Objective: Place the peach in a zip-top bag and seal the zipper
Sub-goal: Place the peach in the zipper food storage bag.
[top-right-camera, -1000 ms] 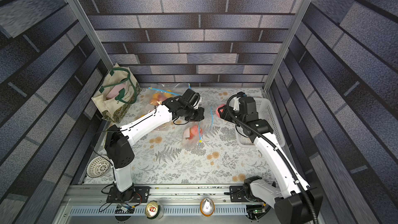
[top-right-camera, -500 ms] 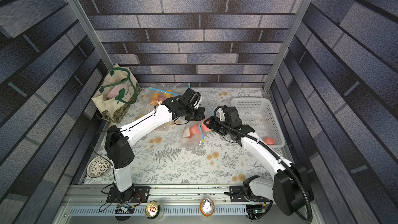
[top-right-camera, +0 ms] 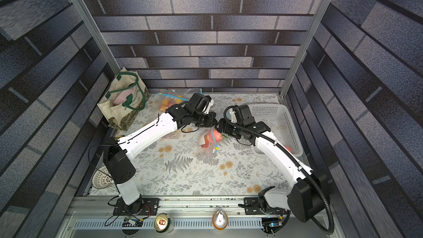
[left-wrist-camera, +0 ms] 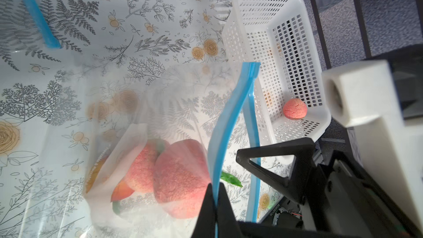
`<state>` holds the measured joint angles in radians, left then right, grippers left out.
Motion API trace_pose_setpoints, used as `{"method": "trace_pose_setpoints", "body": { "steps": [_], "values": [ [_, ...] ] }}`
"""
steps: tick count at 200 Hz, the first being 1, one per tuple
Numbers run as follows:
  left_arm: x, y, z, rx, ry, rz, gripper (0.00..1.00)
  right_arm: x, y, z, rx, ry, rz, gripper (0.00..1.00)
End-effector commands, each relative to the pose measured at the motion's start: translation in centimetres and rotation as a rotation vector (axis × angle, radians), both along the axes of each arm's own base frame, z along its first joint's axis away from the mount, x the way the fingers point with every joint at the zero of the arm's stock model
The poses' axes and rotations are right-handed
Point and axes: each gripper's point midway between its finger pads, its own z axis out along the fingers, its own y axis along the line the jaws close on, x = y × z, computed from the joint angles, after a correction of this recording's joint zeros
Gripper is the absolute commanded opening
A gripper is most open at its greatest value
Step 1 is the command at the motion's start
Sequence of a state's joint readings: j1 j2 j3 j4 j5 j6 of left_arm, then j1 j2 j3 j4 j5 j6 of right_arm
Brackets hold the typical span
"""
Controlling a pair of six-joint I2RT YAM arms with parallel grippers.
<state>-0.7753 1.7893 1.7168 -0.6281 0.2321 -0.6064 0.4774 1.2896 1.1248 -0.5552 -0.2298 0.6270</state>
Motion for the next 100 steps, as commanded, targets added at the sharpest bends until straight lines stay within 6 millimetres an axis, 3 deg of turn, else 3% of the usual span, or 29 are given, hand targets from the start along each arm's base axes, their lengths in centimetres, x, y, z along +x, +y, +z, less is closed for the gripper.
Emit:
{"method": "trace_pose_setpoints", "body": {
  "steps": [1, 24, 56, 80, 100],
  "values": [
    [-0.6, 0.3, -1.4, 0.004, 0.039, -0.007, 0.00, 0.0, -2.2, 2.5, -0.055, -0.047, -0.064, 0.85],
    [-0.7, 0.1, -3.0, 0.028, 0.060, -0.007, 0.00, 0.4, -6.0, 3.4, -0.098, -0.032, -0.173, 0.86],
    [-1.0, -0.8, -4.1, 0.041, 0.070, -0.028, 0.00, 0.7, -13.9, 2.6, -0.182, -0.004, -0.376, 0.88],
    [-1.0, -1.2, -4.7, 0.032, 0.073, -0.037, 0.00, -1.2, -22.1, -0.8, -0.449, 0.128, -0.546, 0.90],
    [-0.9, -1.5, -4.8, 0.012, 0.065, -0.042, 0.00, -2.9, -26.7, -3.4, -0.481, 0.225, -0.666, 0.90]
  ]
}}
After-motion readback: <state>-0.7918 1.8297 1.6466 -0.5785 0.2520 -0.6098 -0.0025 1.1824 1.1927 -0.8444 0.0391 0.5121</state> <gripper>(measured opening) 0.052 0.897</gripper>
